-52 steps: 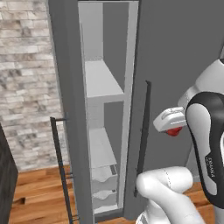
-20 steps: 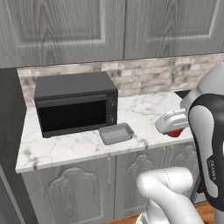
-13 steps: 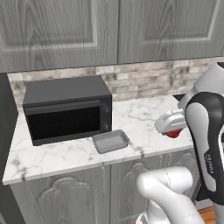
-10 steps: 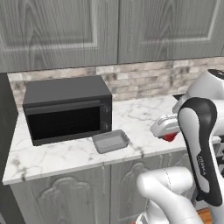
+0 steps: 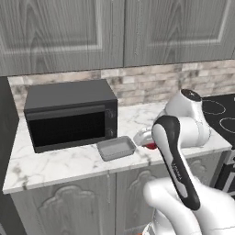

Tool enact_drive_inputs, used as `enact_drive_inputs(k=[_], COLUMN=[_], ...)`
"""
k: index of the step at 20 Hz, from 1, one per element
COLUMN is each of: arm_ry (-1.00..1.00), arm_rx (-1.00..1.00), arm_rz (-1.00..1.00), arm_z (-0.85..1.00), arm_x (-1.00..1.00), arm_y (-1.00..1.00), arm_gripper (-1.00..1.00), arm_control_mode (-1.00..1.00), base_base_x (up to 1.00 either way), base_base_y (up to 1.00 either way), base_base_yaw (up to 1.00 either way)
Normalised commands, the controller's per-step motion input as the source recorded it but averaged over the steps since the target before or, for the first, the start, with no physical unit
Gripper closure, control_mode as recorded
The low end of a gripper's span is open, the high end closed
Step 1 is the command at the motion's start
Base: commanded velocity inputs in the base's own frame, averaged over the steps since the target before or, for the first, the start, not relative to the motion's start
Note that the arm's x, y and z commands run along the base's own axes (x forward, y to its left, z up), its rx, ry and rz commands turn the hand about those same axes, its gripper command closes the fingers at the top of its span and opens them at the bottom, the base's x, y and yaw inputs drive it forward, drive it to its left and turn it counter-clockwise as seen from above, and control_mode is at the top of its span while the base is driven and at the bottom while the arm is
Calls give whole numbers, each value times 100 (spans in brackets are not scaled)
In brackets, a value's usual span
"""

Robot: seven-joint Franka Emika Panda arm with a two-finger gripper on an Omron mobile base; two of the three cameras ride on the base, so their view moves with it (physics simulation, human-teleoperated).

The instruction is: Take the bell pepper and bell pepper out of the freezer and place them in the tupperware container on the counter. Then put the tupperware containing the vegetables back in the freezer.

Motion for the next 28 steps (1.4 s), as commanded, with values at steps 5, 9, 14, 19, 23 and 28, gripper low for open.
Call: enact_drive_inputs(k=[5,9,14,19,23,28], arm_ry=[10,20,9,-1,-3,-3], arm_rx=[0,0,-1,-5,-6,-3], arm_rz=[0,0,0,-1,-1,0], arm_z=[-34,-49,-43,-29,-34,-30], arm_x=[100,100,82,32,5,9], arm_y=[50,54,36,5,0,0], arm_gripper=[100,100,100,100,100,100], arm_control_mode=[-100,-100,-100,-100,-100,-100], base_base_x=[0,0,0,0,0,0], base_base_y=[0,0,0,0,0,0], base_base_yaw=[0,0,0,0,0,0])
